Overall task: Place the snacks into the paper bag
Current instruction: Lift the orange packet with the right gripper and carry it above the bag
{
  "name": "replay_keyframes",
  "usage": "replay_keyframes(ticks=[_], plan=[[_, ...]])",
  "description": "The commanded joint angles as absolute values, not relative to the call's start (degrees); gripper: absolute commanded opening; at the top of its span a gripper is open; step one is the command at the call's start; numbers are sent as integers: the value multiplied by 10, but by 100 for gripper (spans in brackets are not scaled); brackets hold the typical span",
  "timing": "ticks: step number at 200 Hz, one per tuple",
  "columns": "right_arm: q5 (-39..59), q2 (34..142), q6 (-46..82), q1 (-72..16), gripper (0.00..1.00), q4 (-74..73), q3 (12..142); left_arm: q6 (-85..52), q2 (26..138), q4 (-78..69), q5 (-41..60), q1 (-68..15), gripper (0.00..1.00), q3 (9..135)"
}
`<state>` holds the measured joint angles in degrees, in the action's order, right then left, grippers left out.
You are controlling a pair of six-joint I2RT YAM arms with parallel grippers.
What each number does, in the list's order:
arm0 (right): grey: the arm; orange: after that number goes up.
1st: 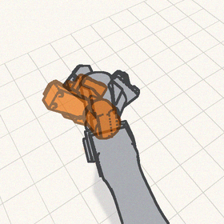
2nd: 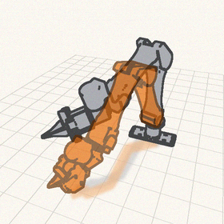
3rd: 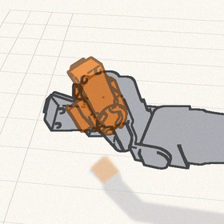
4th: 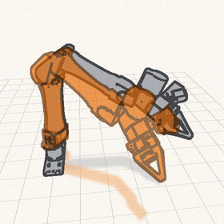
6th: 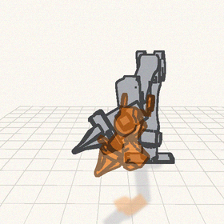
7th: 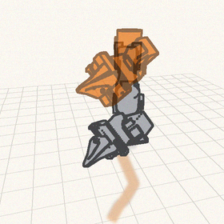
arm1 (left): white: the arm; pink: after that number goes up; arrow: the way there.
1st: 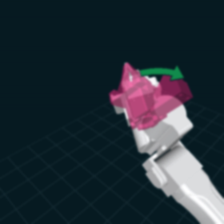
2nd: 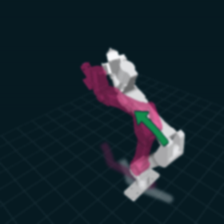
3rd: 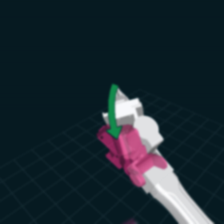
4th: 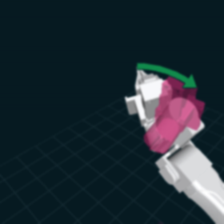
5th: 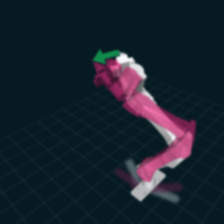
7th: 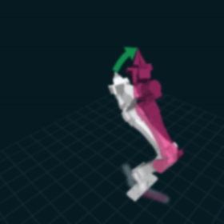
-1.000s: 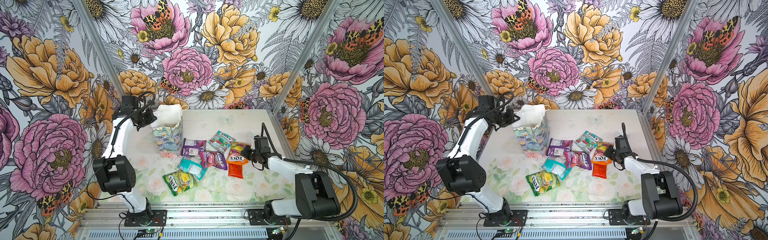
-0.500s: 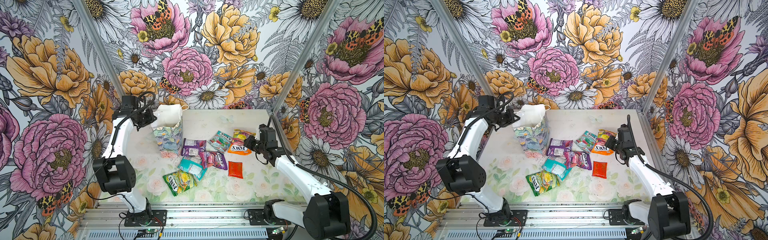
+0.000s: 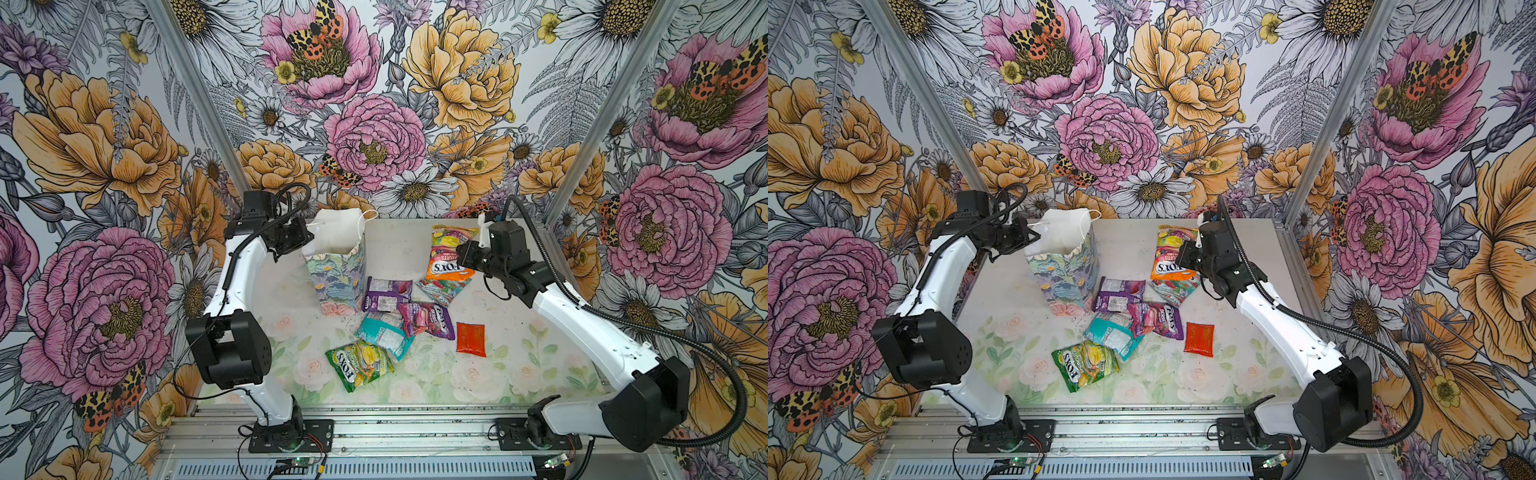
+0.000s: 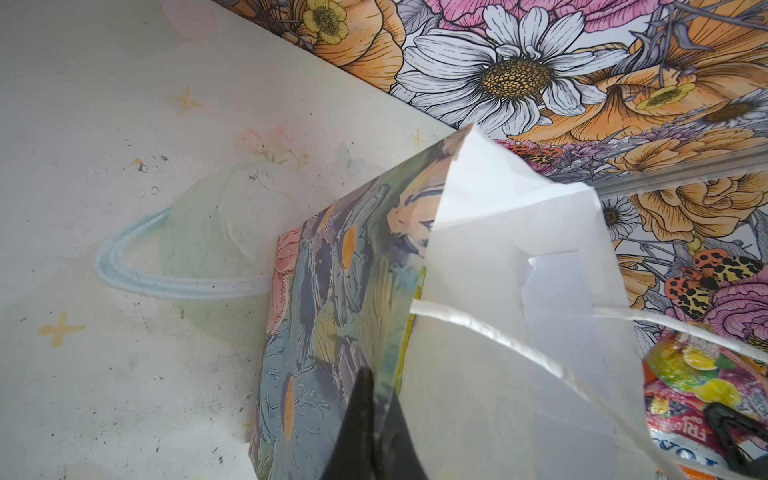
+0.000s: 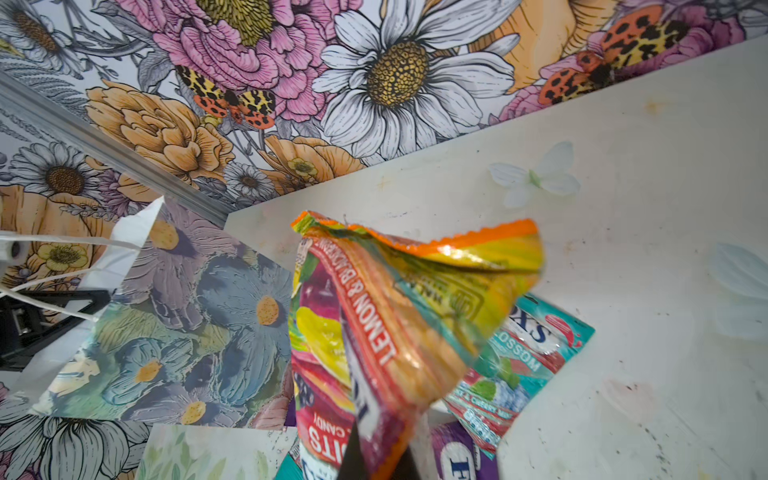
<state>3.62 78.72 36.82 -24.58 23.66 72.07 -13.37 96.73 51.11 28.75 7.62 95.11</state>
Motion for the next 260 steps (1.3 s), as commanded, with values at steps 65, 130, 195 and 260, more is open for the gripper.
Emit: replay_keyframes(ticks=[65,130,195,260], plan=[[19,896,316,-300,0,216,923,-131,959,499,309,72,0,944],[14,996,274,-304,0,225,1098,-131,961,499,310,66,0,944],[30,1109,263,-315,0,239,1283,-131,960,499,308,59,0,944],[34,1235,242,-345,0,277,1474,-130,958,499,311,55,0,944]])
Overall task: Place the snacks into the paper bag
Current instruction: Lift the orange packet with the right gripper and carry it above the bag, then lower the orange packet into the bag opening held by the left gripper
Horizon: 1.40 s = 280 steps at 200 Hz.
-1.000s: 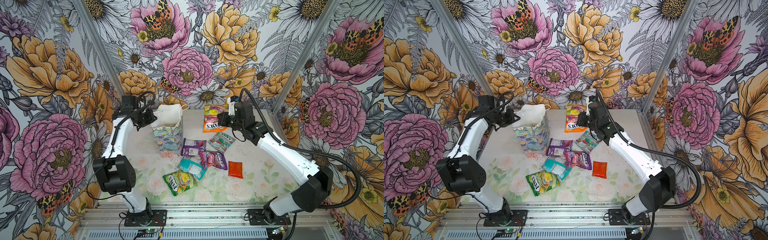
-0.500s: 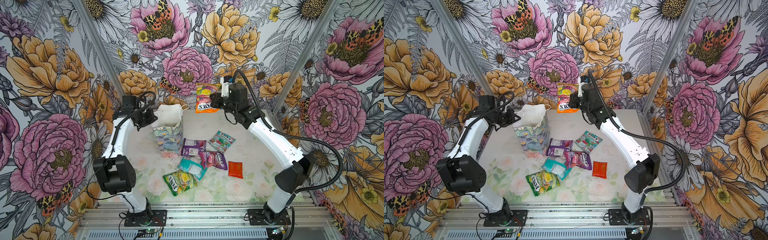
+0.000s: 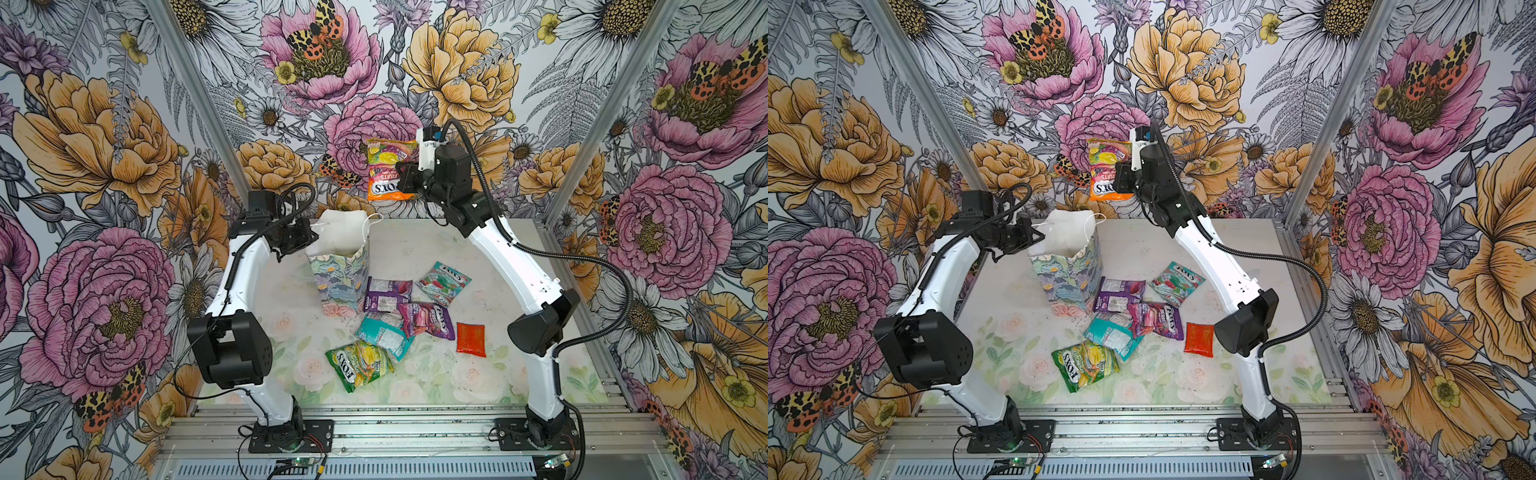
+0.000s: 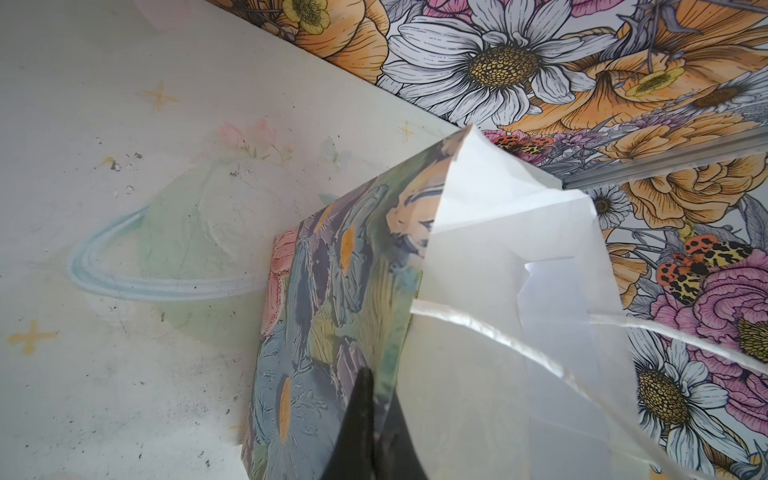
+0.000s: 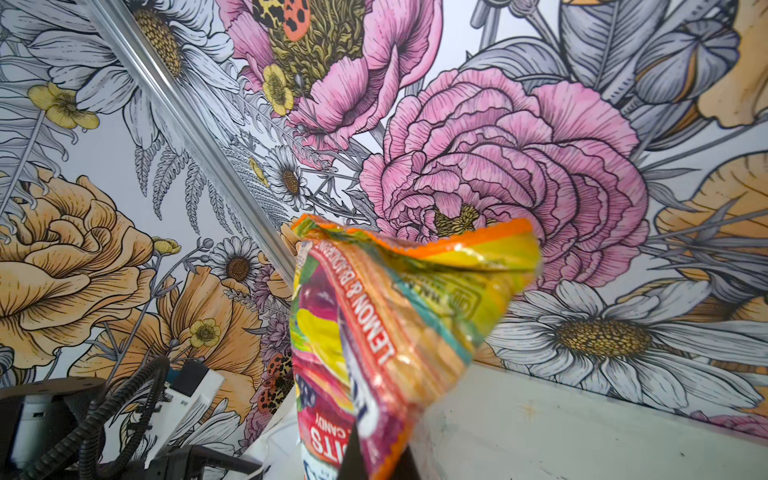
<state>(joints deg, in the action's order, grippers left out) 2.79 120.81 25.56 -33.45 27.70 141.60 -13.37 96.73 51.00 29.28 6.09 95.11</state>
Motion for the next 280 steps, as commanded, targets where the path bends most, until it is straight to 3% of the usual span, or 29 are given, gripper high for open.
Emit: replay_keyframes(ticks=[1,109,196,280], plan=[[34,1236,242,-346,0,277,1476,-130,958,499,312,55,0,944],[-9,1348,202,-418,0,273,1609,-130,958,499,316,47,0,944],[-77,1295,203,-432,0,275,1493,-129,957,499,318,47,0,944],[-79,1267,206,-441,0,285,1430,-130,954,499,318,48,0,944]])
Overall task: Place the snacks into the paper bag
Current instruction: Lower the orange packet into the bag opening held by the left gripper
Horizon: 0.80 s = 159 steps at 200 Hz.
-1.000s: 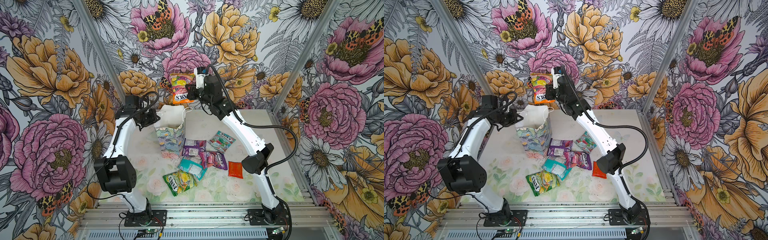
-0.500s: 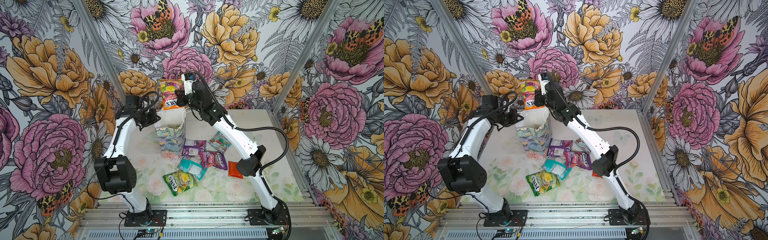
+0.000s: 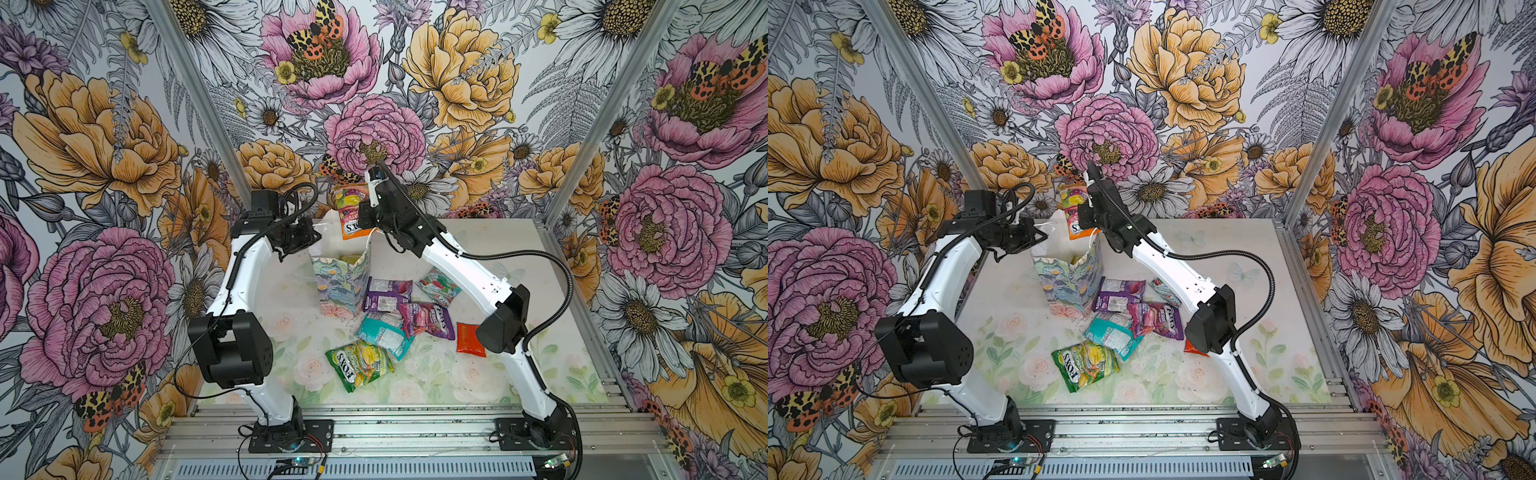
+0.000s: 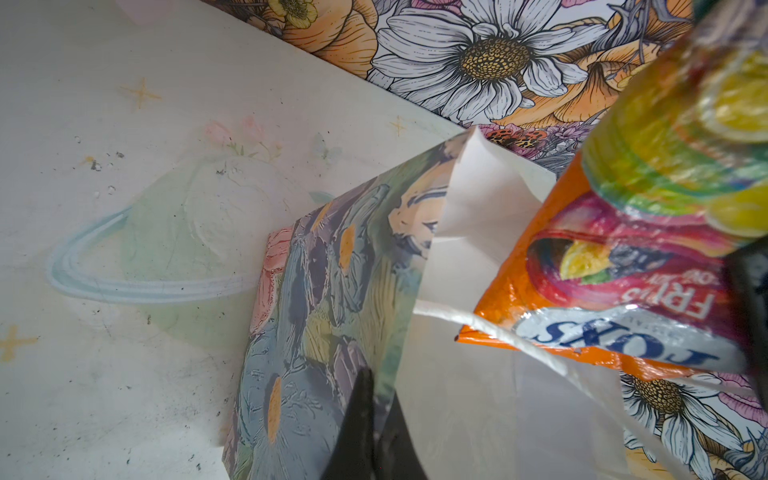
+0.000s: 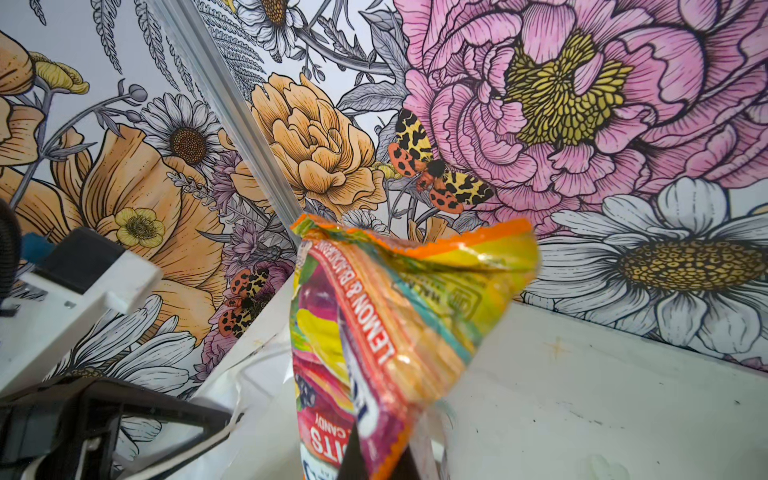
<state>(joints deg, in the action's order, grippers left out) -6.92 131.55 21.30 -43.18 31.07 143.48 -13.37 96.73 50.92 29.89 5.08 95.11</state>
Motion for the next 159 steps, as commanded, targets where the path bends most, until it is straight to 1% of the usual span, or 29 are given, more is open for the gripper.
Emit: replay_keyframes(ticks=[1,80,87,113,159], plan=[[-79,1267,206,-441,0,285,1430,-130,954,499,319,48,0,945],[-52,1311,233,-451,0,285,1473,-131,954,497,323,47,0,944],[-50,1314,235,-467,0,285,1479,-133,953,496,324,47,0,943],[-47,1327,238,-473,0,285,1494,-134,952,493,325,47,0,941],[-37,1335,257,-476,0,285,1495,-137,953,490,328,47,0,940]])
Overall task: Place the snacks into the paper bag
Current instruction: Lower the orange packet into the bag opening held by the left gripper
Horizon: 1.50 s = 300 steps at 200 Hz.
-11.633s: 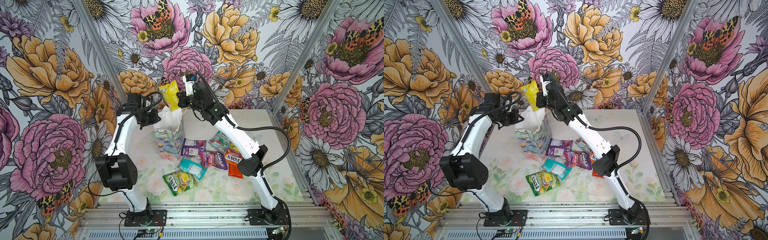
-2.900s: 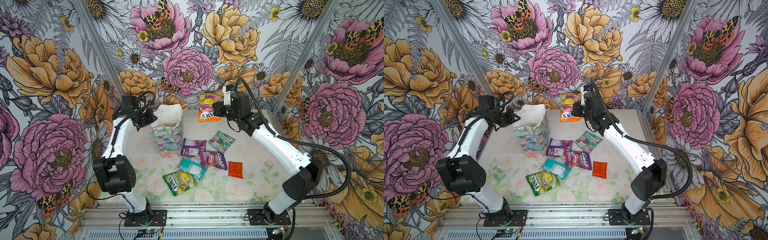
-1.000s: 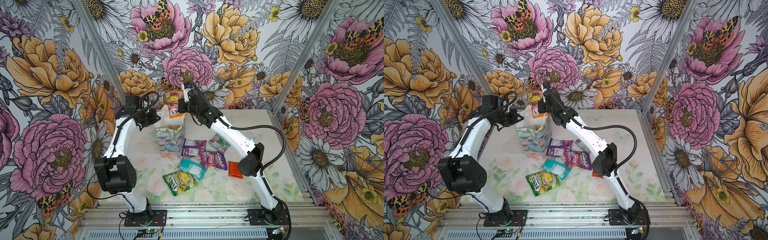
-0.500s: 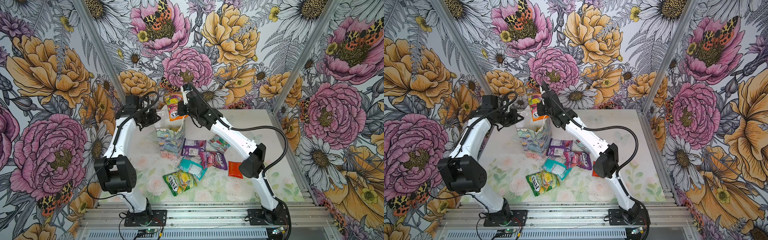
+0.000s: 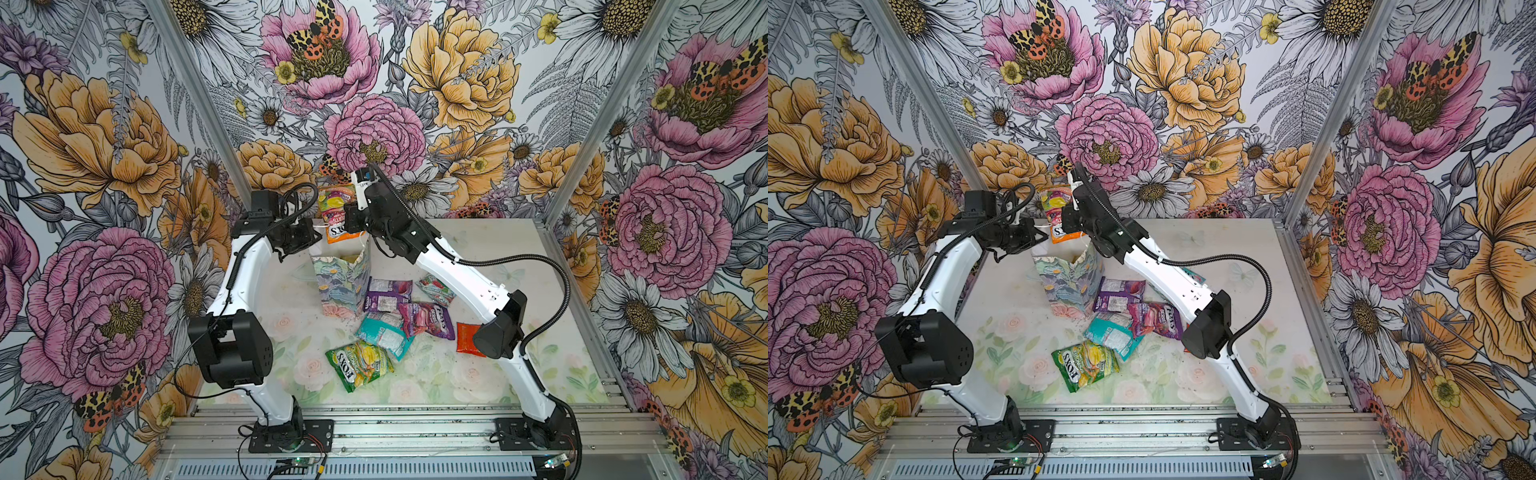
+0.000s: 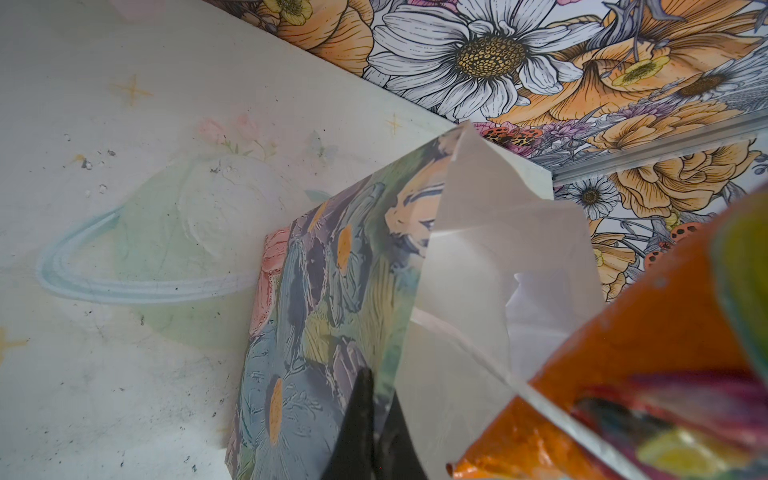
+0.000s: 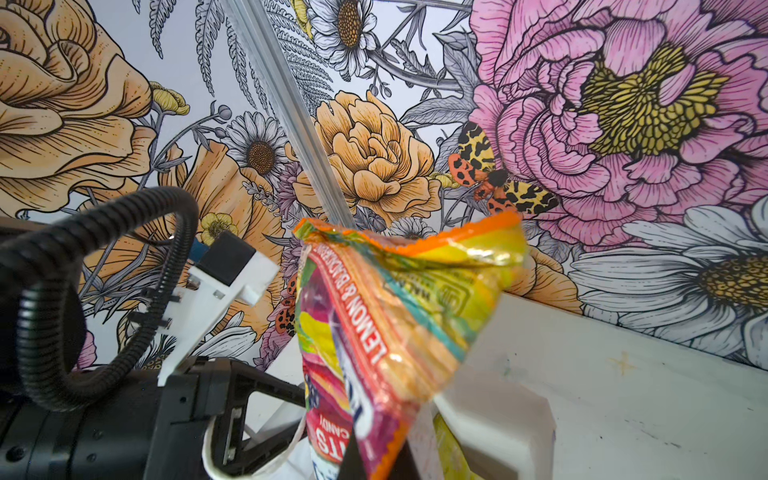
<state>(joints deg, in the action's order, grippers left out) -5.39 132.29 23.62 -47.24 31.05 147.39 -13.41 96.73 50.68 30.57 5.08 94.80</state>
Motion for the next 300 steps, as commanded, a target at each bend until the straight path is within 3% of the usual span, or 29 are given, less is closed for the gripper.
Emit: replay_keyframes(ticks=[1,194,300], plan=[[-36,1335,258,-476,0,285,1495,-137,953,490,329,47,0,941],[-17,1298,293,-476,0,285,1411,-161,917,443,376,96,0,864],[21,1351,336,-478,0,285,1482,-164,912,434,383,96,0,862]])
